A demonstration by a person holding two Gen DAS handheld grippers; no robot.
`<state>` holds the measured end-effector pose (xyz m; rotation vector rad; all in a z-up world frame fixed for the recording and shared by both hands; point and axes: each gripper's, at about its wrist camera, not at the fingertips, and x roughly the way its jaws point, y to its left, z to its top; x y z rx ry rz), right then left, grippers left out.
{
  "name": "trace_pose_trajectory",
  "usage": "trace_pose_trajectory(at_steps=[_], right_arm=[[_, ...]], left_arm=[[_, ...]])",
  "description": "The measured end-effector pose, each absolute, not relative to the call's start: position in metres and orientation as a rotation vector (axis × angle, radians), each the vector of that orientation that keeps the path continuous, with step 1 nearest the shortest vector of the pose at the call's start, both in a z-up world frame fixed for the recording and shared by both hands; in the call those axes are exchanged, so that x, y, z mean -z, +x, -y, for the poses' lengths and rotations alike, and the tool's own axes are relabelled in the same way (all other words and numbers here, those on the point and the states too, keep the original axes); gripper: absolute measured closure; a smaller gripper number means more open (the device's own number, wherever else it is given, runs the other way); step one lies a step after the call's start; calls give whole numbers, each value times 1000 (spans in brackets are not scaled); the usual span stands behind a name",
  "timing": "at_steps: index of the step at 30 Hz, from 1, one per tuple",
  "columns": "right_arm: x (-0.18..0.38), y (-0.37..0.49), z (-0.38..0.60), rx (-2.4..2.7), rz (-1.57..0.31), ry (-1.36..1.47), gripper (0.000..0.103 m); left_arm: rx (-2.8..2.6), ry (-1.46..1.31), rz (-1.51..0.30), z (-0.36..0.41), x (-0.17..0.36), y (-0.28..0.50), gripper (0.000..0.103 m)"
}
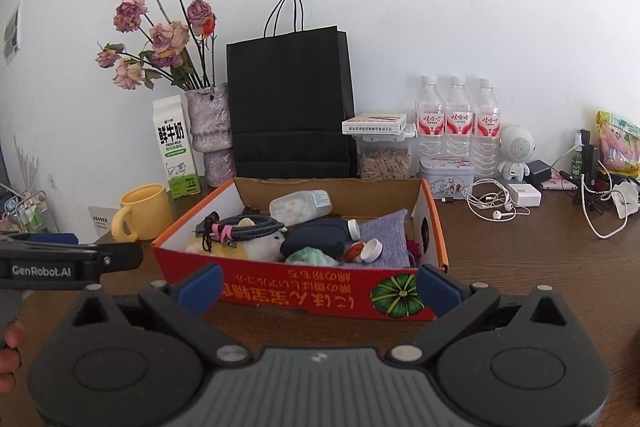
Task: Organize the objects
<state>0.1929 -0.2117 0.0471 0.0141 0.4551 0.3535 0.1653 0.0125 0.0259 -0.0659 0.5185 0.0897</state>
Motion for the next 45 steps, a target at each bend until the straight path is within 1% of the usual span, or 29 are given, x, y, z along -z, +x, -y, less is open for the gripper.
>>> trace_pose_trajectory(at_steps=[11, 45], right_arm=[[-41, 166, 215, -342, -489, 9, 0], [-37, 167, 218, -335, -498, 8, 0]], left_arm=[[-96, -69, -572, -15, -13, 138, 0], [-99, -70, -585, -15, -9, 137, 0]])
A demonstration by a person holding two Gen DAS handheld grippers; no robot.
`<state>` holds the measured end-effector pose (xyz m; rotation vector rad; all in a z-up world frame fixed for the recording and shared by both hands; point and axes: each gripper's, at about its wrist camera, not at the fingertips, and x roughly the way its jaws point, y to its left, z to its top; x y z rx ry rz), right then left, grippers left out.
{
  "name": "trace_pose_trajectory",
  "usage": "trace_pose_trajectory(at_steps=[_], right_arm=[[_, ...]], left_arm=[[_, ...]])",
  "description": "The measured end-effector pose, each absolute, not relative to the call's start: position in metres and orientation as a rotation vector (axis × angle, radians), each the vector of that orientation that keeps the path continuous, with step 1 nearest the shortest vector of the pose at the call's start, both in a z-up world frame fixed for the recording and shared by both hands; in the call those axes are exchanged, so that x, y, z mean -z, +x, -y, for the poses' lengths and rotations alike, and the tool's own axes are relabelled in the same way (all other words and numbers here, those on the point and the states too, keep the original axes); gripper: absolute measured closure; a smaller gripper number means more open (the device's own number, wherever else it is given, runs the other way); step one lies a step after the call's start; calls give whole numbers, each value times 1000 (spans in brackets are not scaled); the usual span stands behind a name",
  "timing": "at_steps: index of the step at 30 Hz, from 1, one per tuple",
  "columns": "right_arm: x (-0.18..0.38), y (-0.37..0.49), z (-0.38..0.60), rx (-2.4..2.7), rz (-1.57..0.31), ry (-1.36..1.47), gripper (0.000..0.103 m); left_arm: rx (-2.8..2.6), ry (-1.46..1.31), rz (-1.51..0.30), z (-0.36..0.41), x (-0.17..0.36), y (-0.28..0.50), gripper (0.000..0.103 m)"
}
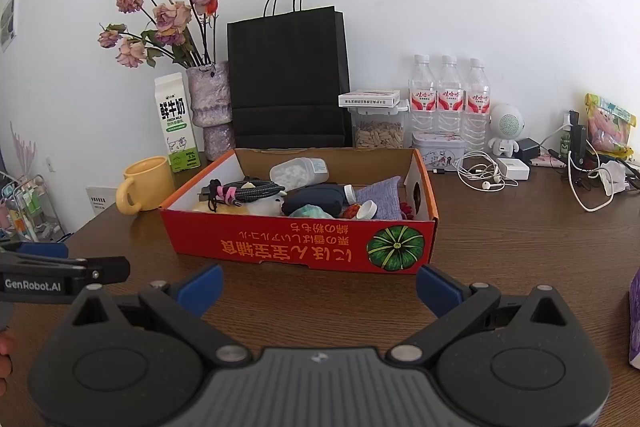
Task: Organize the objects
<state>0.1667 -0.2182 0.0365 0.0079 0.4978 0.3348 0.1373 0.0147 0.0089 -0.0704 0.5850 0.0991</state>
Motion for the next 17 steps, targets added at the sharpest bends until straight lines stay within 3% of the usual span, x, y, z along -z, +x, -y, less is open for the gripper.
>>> trace_pose_trajectory(at_steps=[17], right_arm=[[-36, 167, 218, -335, -499, 7, 0]], left_arm=[[-96, -74, -582, -13, -8, 136, 0]])
